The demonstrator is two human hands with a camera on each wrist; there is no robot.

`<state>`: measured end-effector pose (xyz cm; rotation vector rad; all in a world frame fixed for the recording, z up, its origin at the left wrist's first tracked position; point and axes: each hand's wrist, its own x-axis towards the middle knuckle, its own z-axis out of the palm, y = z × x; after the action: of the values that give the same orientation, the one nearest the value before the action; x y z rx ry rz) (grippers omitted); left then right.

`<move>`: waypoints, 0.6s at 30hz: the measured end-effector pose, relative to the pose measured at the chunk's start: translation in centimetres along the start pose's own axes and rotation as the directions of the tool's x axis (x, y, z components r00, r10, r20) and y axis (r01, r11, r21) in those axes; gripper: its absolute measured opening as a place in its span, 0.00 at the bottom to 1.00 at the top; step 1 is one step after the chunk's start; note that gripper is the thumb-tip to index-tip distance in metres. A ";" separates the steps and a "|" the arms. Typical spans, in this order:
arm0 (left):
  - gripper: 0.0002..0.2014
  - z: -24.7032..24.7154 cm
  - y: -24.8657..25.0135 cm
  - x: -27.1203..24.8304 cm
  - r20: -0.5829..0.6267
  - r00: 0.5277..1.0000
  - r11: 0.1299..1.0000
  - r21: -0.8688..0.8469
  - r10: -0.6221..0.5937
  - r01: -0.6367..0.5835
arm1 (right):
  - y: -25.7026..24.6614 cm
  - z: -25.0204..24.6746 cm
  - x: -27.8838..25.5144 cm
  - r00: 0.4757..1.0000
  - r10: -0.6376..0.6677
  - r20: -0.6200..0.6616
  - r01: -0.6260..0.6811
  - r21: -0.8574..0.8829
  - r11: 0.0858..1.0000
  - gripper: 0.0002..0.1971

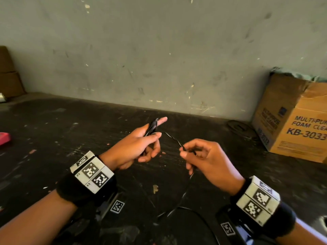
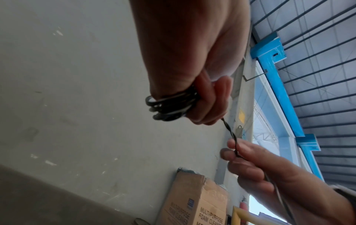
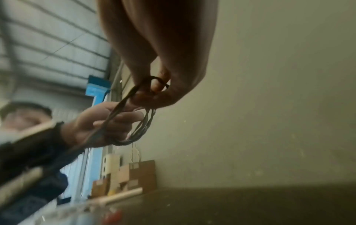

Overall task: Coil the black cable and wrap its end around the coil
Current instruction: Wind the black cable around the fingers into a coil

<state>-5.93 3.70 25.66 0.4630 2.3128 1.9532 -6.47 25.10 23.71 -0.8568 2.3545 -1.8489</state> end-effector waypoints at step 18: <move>0.25 -2.8 -2.1 -0.3 0.017 0.998 0.988 0.144 -0.060 0.057 | -3.7 -3.4 0.9 0.935 0.051 0.351 0.097 -0.393 0.914 0.18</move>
<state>-6.73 0.68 24.04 0.4191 2.4344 1.7550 -6.92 27.17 28.38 -1.1426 2.5164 -1.0894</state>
